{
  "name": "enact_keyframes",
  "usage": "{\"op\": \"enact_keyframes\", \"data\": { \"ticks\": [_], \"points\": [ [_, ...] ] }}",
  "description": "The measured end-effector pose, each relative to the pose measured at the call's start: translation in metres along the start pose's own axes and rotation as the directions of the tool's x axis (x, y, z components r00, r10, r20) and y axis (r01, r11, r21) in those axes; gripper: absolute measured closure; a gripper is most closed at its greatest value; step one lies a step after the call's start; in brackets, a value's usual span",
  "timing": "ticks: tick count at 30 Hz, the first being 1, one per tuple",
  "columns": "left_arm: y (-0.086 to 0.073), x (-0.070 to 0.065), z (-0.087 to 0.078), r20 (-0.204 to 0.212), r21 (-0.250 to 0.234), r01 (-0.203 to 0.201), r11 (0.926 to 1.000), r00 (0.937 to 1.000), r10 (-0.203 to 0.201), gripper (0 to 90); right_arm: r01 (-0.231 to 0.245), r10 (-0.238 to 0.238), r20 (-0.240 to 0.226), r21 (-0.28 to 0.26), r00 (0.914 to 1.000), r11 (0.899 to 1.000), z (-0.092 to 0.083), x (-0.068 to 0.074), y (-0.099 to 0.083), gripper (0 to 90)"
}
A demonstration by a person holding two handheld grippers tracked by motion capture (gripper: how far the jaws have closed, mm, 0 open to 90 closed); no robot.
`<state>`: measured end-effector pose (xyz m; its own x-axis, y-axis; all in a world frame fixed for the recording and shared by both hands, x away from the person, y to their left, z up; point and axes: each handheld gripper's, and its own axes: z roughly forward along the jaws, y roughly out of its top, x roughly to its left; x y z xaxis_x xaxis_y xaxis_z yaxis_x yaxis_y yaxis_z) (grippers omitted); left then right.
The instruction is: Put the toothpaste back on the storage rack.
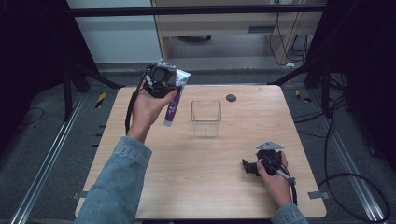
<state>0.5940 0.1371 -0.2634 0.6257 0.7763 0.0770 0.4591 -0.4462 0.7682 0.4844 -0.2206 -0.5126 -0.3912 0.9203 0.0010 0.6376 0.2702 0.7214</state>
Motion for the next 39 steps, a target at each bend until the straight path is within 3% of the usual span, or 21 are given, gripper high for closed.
{"op": "enact_keyframes", "data": {
  "ticks": [8, 24, 32, 39],
  "points": [
    [0.018, -0.002, -0.008, 0.002, -0.021, -0.018, 0.9996, 0.9998, 0.018, 79.7, 0.003, -0.003, 0.002, -0.001, 1.0, 1.0, 0.0, 0.0, 0.0, 0.4],
    [0.038, 0.001, 0.002, 0.021, -0.031, -0.024, 0.9992, 0.9995, 0.024, 79.7, 0.003, -0.003, 0.002, 0.0, 1.0, 1.0, 0.0, 0.0, 0.0, 0.4],
    [0.048, -0.005, 0.004, 0.021, -0.027, -0.047, 0.9985, 0.9986, 0.048, 79.7, 0.004, -0.004, 0.003, 0.0, 1.0, 1.0, 0.0, 0.0, 0.0, 0.4],
    [0.056, -0.009, 0.003, 0.026, -0.057, -0.044, 0.9974, 0.9986, 0.046, 79.7, 0.003, -0.003, 0.002, 0.001, 1.0, 1.0, 0.0, 0.0, 0.0, 0.4]
  ]
}}
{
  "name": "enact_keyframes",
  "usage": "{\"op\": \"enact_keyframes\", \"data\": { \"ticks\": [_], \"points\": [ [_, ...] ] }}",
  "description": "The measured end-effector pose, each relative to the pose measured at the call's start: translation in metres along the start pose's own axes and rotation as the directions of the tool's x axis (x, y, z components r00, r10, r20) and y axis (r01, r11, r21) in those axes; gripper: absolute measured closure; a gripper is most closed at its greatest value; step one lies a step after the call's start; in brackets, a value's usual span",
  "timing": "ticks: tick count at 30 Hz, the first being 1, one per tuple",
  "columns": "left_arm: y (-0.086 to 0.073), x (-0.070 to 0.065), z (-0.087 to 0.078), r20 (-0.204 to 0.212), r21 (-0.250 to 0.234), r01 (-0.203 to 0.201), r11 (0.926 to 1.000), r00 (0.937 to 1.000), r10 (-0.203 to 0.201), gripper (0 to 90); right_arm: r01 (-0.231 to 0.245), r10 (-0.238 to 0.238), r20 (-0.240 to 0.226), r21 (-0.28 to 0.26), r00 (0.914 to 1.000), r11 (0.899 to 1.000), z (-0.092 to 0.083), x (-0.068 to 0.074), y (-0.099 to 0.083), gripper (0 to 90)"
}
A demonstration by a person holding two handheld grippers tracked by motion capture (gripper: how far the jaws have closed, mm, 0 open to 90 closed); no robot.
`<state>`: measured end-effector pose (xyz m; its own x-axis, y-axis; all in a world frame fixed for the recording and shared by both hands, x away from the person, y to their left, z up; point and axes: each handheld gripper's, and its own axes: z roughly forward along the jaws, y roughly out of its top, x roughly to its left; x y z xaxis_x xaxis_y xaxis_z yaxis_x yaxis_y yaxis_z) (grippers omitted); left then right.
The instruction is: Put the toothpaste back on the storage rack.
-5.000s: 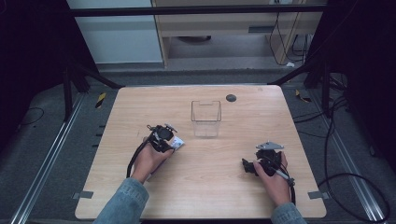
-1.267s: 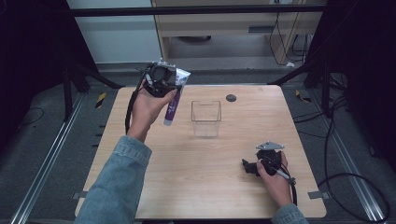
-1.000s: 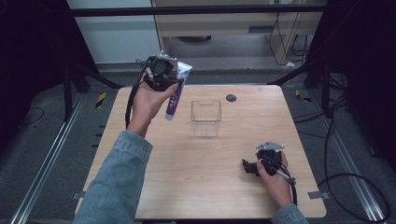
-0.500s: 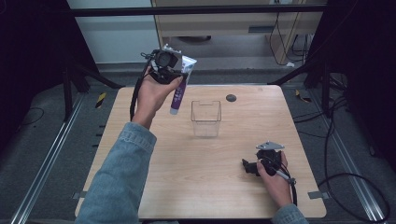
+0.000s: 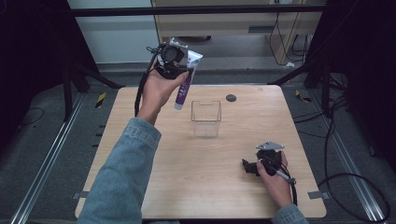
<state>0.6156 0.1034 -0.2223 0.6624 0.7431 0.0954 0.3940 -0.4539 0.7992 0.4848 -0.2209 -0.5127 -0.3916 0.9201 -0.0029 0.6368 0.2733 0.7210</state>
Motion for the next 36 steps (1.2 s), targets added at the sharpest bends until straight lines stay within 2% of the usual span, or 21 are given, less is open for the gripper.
{"op": "enact_keyframes", "data": {
  "ticks": [3, 12, 27, 36],
  "points": [
    [0.002, -0.002, 0.002, 0.013, -0.014, 0.002, 0.9999, 0.9999, -0.002, 79.6, 0.001, -0.001, 0.001, -0.001, 1.0, 1.0, 0.0, 0.0, 0.0, 0.4],
    [0.005, -0.004, 0.016, 0.023, -0.004, -0.004, 1.0, 0.9997, 0.004, 79.6, -0.001, 0.001, -0.001, -0.002, 1.0, 1.0, 0.0, 0.0, 0.0, 0.4],
    [0.013, -0.02, 0.026, 0.043, -0.024, -0.025, 0.9994, 0.9988, 0.026, 79.6, -0.001, 0.001, -0.001, -0.005, 1.0, 1.0, 0.0, 0.0, 0.0, 0.4],
    [0.017, -0.031, 0.035, 0.061, -0.023, -0.051, 0.9984, 0.9968, 0.052, 79.6, 0.001, -0.001, -0.001, -0.007, 1.0, 1.0, 0.001, 0.0, 0.0, 0.4]
  ]
}}
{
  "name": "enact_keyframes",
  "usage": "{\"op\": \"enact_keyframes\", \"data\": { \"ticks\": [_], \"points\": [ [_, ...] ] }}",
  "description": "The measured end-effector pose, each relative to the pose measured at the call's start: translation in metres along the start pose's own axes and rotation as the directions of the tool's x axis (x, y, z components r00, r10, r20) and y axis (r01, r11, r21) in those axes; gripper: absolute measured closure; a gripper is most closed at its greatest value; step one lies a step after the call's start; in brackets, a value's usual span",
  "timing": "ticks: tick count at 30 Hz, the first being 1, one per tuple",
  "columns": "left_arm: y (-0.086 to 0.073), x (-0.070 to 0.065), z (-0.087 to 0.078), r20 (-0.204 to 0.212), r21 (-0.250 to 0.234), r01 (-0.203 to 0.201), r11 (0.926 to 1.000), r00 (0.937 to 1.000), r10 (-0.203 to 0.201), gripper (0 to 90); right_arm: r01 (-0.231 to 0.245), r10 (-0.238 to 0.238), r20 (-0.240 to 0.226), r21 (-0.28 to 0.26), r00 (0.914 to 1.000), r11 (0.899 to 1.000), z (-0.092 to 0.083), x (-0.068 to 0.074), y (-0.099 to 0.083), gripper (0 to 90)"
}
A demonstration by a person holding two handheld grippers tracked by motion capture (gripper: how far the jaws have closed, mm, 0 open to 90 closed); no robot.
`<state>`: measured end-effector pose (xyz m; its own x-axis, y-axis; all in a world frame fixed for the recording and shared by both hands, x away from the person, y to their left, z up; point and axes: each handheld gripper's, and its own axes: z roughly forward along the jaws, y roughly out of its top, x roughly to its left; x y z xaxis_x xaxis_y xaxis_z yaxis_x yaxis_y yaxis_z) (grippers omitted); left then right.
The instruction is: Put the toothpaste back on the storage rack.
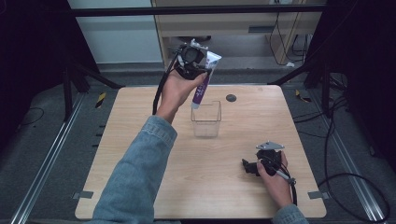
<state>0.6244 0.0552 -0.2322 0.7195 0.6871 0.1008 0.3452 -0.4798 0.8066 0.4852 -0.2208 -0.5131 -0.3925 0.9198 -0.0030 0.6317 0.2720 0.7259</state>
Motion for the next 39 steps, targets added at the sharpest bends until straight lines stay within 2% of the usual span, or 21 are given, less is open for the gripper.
{"op": "enact_keyframes", "data": {
  "ticks": [3, 6, 13, 34, 39],
  "points": [
    [0.002, -0.002, 0.004, 0.004, -0.002, -0.004, 1.0, 1.0, 0.004, 79.6, 0.0, 0.0, 0.0, 0.0, 1.0, 1.0, 0.0, 0.0, 0.0, 0.4],
    [0.004, -0.004, 0.01, -0.004, 0.014, -0.03, 0.9995, 0.9995, 0.03, 79.5, 0.001, -0.001, 0.001, 0.002, 1.0, 1.0, 0.0, 0.0, 0.0, 0.4],
    [0.003, -0.006, 0.02, 0.019, 0.016, -0.028, 0.9995, 0.9994, 0.028, 79.6, 0.003, -0.003, 0.001, 0.001, 1.0, 1.0, 0.0, 0.0, 0.0, 0.4],
    [0.005, -0.014, 0.03, 0.025, 0.002, -0.051, 0.9987, 0.9984, 0.051, 79.6, 0.003, -0.003, 0.001, 0.001, 1.0, 1.0, 0.0, 0.0, 0.0, 0.4],
    [0.004, -0.02, 0.038, 0.035, 0.005, -0.064, 0.998, 0.9974, 0.064, 79.6, 0.0, 0.0, 0.0, 0.003, 1.0, 1.0, 0.0, 0.0, 0.0, 0.4]
  ]
}}
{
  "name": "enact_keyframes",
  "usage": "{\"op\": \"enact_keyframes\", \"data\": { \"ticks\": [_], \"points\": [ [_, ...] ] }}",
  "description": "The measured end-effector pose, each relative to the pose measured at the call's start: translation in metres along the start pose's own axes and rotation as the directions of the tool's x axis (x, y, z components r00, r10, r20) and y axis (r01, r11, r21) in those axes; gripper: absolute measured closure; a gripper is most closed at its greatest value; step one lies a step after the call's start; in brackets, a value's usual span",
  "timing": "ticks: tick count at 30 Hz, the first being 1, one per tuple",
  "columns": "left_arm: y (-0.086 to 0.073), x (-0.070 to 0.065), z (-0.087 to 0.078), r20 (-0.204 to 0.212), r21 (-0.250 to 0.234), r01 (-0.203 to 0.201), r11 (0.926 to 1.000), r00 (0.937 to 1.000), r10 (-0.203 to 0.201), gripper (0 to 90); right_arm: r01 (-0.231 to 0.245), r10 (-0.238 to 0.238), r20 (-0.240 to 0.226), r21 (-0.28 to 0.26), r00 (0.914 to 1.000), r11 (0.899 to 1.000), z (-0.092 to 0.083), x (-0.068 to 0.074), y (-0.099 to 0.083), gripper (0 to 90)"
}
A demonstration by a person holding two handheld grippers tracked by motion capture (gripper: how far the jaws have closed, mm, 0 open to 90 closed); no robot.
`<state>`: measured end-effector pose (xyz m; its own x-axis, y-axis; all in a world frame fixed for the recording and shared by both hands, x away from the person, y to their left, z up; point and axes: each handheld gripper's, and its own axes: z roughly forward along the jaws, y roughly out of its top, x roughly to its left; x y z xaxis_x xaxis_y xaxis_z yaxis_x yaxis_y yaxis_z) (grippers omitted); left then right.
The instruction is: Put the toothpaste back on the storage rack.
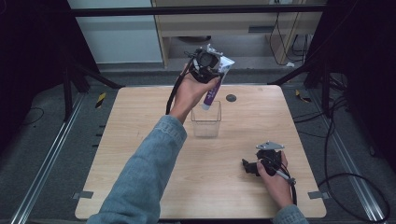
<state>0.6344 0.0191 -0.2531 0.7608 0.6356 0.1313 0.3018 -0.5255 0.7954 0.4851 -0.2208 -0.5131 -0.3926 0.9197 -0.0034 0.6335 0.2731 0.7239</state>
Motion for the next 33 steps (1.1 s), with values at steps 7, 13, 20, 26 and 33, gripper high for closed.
{"op": "enact_keyframes", "data": {
  "ticks": [7, 13, 20, 26, 33],
  "points": [
    [0.0, -0.005, 0.005, 0.002, -0.012, -0.008, 0.9999, 1.0, 0.008, 79.5, 0.0, 0.0, 0.0, 0.0, 1.0, 1.0, 0.0, 0.0, 0.0, 0.4],
    [-0.008, -0.006, 0.017, 0.003, 0.0, -0.019, 0.9998, 0.9998, 0.019, 79.5, 0.001, -0.001, 0.0, 0.0, 1.0, 1.0, 0.0, 0.0, 0.0, 0.4],
    [-0.022, -0.001, 0.025, 0.011, 0.023, 0.002, 0.9997, 0.9999, -0.002, 79.5, 0.001, -0.001, 0.001, 0.003, 1.0, 1.0, 0.0, 0.0, 0.0, 0.4],
    [-0.032, 0.005, 0.029, 0.011, 0.042, 0.006, 0.9991, 0.9999, -0.006, 79.5, 0.001, -0.001, 0.0, 0.003, 1.0, 1.0, 0.0, 0.0, 0.0, 0.4],
    [-0.051, 0.011, 0.04, 0.019, 0.065, 0.027, 0.9975, 0.9994, -0.029, 79.5, 0.0, 0.0, -0.001, 0.003, 1.0, 1.0, -0.001, 0.0, 0.0, 0.4]
  ]
}}
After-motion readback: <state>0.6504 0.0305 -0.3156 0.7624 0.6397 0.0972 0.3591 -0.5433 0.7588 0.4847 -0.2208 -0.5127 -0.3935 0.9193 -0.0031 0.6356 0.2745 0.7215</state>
